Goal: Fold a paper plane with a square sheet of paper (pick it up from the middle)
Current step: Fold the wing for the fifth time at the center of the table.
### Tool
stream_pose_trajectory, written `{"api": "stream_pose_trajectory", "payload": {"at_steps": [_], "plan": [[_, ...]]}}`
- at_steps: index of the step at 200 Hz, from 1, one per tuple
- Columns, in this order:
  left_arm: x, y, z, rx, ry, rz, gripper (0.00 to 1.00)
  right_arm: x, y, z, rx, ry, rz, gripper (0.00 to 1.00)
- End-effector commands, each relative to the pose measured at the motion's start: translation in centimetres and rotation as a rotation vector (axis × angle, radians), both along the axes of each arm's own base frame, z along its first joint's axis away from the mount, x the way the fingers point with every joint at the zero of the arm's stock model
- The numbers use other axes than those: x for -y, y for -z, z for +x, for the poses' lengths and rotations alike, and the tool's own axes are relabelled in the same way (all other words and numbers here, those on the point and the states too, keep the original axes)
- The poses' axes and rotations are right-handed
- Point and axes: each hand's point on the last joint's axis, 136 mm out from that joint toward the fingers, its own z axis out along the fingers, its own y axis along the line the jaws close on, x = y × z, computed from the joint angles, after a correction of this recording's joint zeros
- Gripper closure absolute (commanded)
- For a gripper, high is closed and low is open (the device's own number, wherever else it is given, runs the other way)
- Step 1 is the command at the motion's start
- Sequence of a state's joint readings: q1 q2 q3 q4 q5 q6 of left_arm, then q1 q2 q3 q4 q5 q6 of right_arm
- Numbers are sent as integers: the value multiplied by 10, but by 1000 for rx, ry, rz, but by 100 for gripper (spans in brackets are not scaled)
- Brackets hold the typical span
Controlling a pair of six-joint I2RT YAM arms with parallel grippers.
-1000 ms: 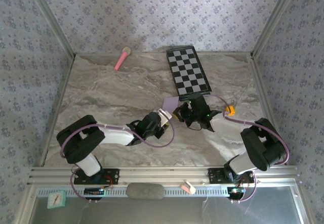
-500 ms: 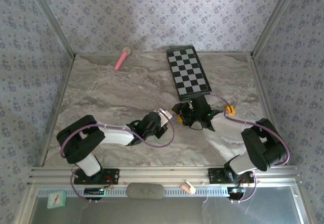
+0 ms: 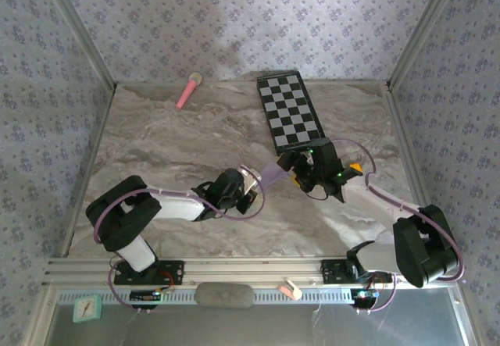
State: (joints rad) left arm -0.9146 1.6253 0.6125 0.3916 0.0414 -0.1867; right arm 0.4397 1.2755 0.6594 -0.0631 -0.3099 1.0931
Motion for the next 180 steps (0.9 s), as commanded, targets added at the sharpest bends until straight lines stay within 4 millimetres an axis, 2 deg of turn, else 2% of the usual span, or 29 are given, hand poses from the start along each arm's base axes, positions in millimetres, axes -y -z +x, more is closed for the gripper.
{"api": "stream_pose_trajectory", "payload": {"at_steps": [1,58,92,162,180], "plan": [[12,-10,-5,-104,13,-92,100,9,-2,-2,42,-59,-75,20],[15,-20,-2,-378,-60,-281,100,8,-2,-2,104,-141,-108,20],[23,-24,-2,-534,-81,-362,100,5,5,-6,118,-207,-132,20],[31,-32,4,-708,-139,-459,100,-5,24,-8,129,-311,-154,21],[28,-30,8,-745,-187,-485,100,-7,30,-8,125,-330,-160,22]]}}
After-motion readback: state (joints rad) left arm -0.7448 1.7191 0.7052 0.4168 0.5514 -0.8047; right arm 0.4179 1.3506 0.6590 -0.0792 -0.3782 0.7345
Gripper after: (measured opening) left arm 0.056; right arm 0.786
